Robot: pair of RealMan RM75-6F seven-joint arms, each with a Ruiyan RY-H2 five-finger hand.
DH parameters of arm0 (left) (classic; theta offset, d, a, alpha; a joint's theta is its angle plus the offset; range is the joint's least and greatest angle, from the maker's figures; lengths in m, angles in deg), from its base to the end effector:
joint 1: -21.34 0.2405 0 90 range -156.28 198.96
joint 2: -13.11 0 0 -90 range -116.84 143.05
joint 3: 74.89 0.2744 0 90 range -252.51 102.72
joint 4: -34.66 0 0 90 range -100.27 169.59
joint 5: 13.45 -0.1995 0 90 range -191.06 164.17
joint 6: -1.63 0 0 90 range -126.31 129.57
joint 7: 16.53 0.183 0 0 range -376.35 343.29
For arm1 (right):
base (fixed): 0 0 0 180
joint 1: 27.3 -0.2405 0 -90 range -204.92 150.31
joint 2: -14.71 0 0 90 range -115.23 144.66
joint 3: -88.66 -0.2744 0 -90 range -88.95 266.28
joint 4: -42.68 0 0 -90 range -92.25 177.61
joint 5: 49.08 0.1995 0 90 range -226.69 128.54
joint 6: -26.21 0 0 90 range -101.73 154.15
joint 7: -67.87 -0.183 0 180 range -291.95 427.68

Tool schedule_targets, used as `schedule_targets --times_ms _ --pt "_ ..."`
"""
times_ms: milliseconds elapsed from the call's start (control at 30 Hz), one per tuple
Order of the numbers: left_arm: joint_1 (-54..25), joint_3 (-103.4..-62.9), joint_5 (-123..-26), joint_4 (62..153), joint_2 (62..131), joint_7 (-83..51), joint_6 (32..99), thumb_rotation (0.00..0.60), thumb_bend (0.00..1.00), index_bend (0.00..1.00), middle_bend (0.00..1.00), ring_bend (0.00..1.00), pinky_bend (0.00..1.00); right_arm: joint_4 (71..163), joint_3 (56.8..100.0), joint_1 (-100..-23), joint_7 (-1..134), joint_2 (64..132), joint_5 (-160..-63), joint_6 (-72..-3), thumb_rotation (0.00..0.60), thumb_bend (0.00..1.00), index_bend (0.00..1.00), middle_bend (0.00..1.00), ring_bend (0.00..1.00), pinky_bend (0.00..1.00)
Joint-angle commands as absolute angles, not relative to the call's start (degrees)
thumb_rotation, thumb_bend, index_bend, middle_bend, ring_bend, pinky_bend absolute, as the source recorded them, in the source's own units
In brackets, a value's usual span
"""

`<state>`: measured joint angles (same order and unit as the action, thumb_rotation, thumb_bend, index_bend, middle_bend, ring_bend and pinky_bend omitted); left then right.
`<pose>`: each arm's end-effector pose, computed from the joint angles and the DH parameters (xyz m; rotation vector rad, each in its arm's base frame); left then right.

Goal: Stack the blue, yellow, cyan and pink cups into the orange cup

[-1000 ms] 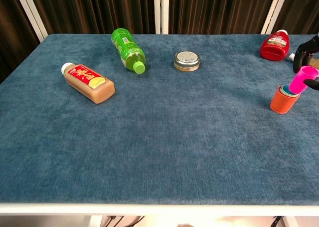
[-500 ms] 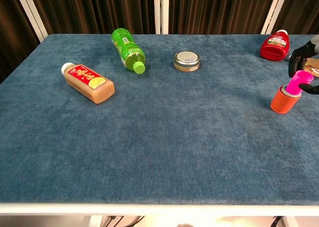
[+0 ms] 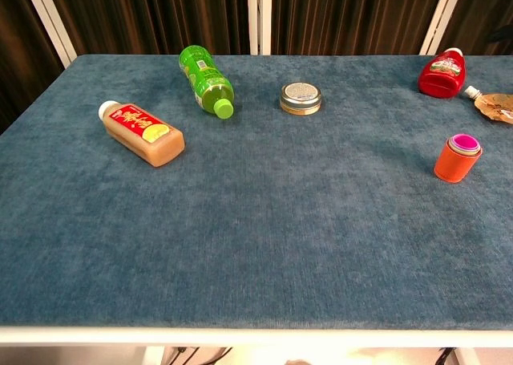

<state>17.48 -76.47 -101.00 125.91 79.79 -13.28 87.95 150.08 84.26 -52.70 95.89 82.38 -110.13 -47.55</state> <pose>-0.3231 0.2104 0.1610 -1.4097 -0.8796 -0.8839 -0.2465 -0.3092 0.1139 1.5469 -0.9326 0.7194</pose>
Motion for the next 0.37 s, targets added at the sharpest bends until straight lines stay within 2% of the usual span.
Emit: schedule_targets --times_ms 33,200,367 --pt "17.3 -76.6 -101.2 126.1 79.8 -13.2 88.0 0.600 0.16 0.06 0.00 0.00 0.00 151.8 88.3 -45.4 87.5 77.0 -117.0 -53.8 0.600 0.21 0.00 0.00 0.00 0.00" --pt "16.7 -76.9 -101.7 126.5 79.6 -12.6 88.0 0.600 0.16 0.06 0.00 0.00 0.00 144.0 93.1 -37.3 72.8 74.6 -123.9 -58.2 0.600 0.20 0.00 0.00 0.00 0.00" --pt "15.9 -77.5 -102.0 126.1 79.9 -12.4 87.8 0.600 0.16 0.06 0.00 0.00 0.00 134.2 93.0 -33.5 66.9 77.6 -125.6 -60.9 0.600 0.17 0.00 0.00 0.00 0.00"
